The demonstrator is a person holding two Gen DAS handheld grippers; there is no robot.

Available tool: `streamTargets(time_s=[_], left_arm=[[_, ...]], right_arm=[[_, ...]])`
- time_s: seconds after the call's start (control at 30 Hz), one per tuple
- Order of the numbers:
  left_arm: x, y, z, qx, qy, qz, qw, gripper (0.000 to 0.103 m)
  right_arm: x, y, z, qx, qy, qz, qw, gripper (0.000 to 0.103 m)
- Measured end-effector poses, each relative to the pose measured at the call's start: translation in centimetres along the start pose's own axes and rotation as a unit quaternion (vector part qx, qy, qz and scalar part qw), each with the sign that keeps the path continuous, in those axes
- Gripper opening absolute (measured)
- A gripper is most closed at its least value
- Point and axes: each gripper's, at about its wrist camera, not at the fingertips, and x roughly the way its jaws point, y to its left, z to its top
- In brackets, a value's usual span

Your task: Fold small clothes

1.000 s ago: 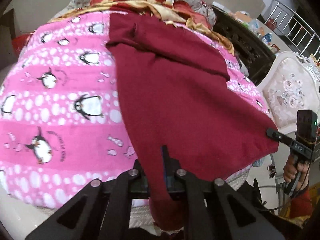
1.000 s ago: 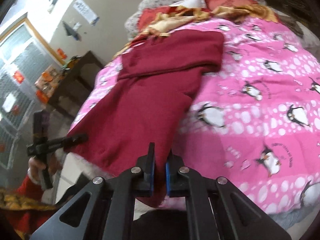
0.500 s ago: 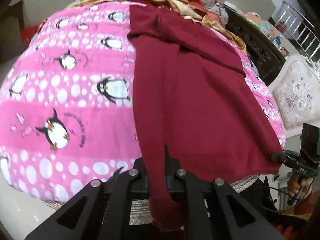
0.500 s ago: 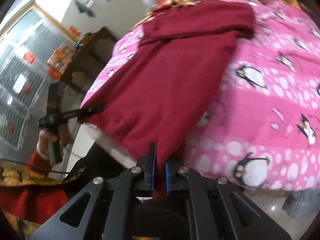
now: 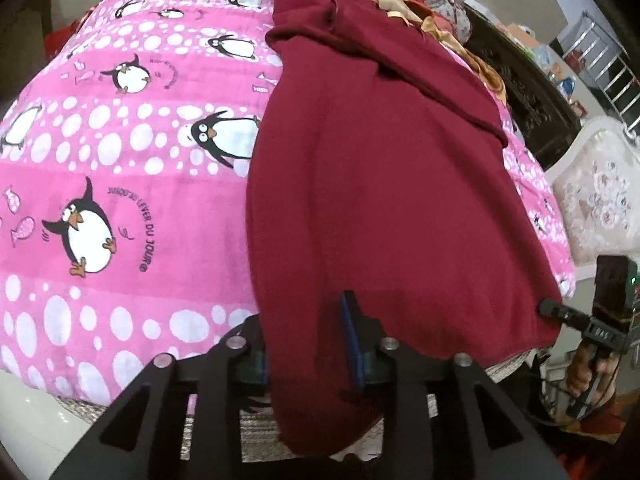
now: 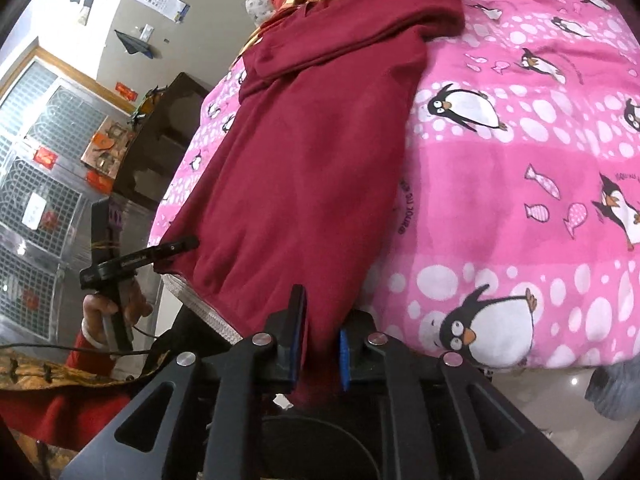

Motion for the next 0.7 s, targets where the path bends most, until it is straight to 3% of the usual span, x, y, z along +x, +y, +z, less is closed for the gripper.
streamTargets(time_s=[0.07, 0.17, 0.4, 0.7], left_arm=[[-0.1, -0.2, -0.1, 0.004, -0.001, 0.004, 1.0, 0.03], [-0.9, -0.5, -0.3, 0.015, -0.012, 0.01, 0.9998, 0.01], [-3.5, -1.1, 0.0, 0.012, -0.049, -0.009, 0.9987, 0.008], [-2.8, -1.3, 0.4, 0.008, -0.038, 0.018, 0.9991, 0.008]], right_arm=[[-0.1, 0.3, 0.1, -0.005, -0.001, -0.002, 1.0, 0.024], [-1.1, 0.7, -0.5, -0.02, -0.005, -0.011, 1.0, 0.02], [-4.6, 2.2, 0.5, -0.024, -0.055, 0.037, 0.998, 0.019], [-4.2, 1.9, 0.9, -0.023, -0.056, 0.034, 0.998, 0.019]])
